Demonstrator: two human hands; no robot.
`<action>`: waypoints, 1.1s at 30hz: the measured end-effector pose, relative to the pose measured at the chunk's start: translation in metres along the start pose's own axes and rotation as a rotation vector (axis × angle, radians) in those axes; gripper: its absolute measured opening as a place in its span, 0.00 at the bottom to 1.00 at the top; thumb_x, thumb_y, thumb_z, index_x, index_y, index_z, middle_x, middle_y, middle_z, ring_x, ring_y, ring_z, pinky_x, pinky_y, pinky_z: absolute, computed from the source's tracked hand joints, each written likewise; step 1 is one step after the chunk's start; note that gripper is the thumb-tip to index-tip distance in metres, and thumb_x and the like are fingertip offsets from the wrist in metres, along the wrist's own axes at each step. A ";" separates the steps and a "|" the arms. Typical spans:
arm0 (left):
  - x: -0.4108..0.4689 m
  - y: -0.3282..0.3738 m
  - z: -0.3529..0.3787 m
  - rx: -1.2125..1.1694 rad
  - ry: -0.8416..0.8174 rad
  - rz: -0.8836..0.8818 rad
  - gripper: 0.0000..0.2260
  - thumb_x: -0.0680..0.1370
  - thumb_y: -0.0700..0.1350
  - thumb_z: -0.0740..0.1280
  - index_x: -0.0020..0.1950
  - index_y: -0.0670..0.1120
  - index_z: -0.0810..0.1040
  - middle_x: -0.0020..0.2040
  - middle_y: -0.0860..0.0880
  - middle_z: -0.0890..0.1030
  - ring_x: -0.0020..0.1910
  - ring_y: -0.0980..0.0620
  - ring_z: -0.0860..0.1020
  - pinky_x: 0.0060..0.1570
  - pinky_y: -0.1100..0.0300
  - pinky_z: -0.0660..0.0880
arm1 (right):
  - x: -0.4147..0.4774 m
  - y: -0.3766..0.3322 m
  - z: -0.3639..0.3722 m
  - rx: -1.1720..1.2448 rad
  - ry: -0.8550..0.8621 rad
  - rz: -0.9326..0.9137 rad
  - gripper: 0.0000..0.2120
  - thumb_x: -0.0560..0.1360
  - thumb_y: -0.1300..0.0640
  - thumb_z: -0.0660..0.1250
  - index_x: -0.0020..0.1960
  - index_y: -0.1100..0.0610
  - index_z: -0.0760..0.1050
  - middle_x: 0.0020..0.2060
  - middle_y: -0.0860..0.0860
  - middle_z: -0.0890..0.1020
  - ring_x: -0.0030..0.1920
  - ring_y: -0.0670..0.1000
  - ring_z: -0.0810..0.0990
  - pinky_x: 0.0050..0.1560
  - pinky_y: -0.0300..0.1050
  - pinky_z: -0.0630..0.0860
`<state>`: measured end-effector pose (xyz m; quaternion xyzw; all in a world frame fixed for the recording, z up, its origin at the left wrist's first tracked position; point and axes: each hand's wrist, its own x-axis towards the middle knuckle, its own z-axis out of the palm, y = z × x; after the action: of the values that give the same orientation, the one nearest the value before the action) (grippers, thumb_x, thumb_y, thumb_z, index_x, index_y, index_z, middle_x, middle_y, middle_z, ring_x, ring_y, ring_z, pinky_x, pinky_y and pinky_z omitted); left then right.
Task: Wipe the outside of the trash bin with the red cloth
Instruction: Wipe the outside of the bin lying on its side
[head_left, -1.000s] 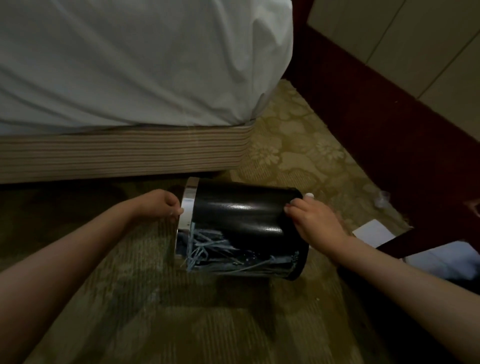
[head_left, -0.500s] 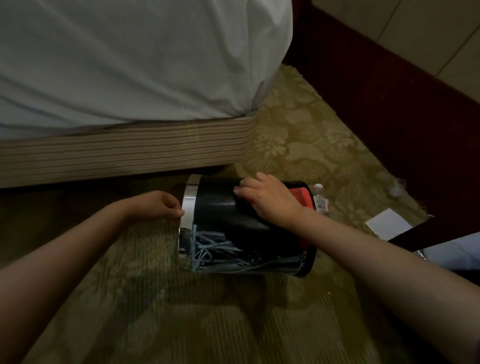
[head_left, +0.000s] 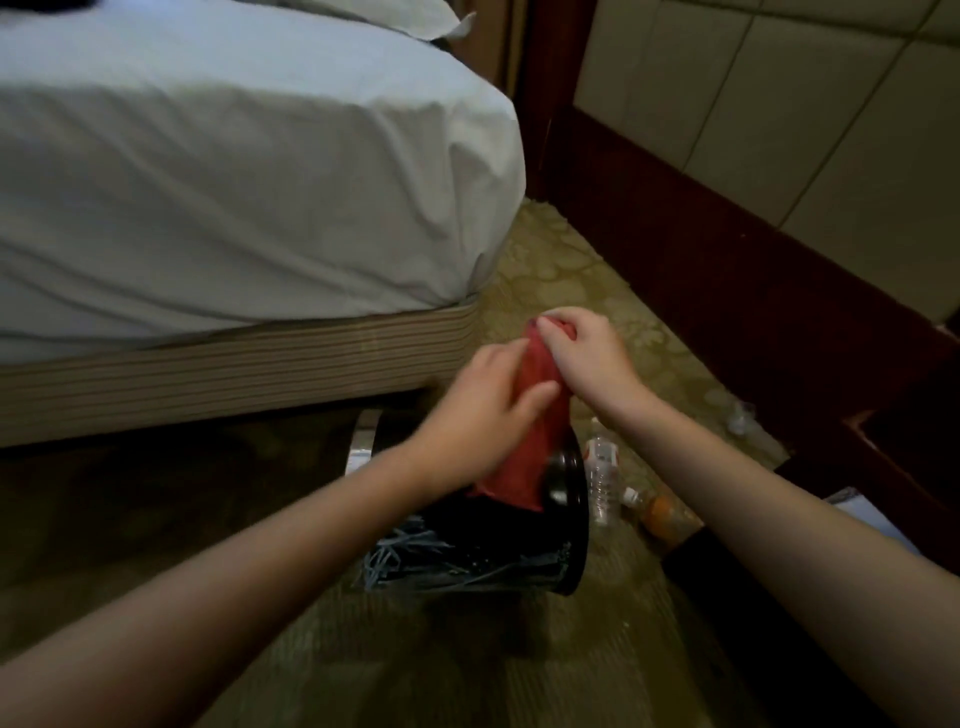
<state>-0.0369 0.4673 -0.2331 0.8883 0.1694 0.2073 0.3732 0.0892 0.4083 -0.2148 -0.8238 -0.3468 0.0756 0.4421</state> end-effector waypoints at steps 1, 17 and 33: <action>0.000 0.008 0.005 0.014 -0.028 0.001 0.30 0.76 0.55 0.63 0.74 0.44 0.58 0.68 0.44 0.67 0.67 0.49 0.66 0.69 0.55 0.62 | 0.000 -0.010 -0.001 0.153 -0.030 0.125 0.08 0.79 0.57 0.61 0.52 0.56 0.78 0.46 0.54 0.81 0.47 0.51 0.78 0.49 0.45 0.74; -0.007 0.033 -0.040 -0.923 0.201 -0.325 0.17 0.74 0.28 0.53 0.54 0.37 0.78 0.50 0.41 0.82 0.50 0.49 0.79 0.56 0.58 0.74 | -0.026 -0.047 -0.042 0.283 -0.208 0.166 0.25 0.75 0.42 0.64 0.67 0.53 0.66 0.52 0.57 0.79 0.44 0.52 0.82 0.40 0.49 0.80; -0.015 0.002 -0.062 -0.986 0.154 -0.635 0.06 0.77 0.33 0.61 0.48 0.38 0.77 0.39 0.42 0.81 0.32 0.51 0.80 0.41 0.56 0.78 | -0.038 -0.034 -0.017 0.566 -0.232 0.160 0.15 0.73 0.73 0.62 0.55 0.58 0.70 0.41 0.52 0.76 0.34 0.47 0.73 0.28 0.38 0.71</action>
<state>-0.0803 0.4964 -0.1958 0.4984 0.3373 0.2035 0.7723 0.0503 0.3852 -0.1849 -0.6787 -0.2941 0.2972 0.6038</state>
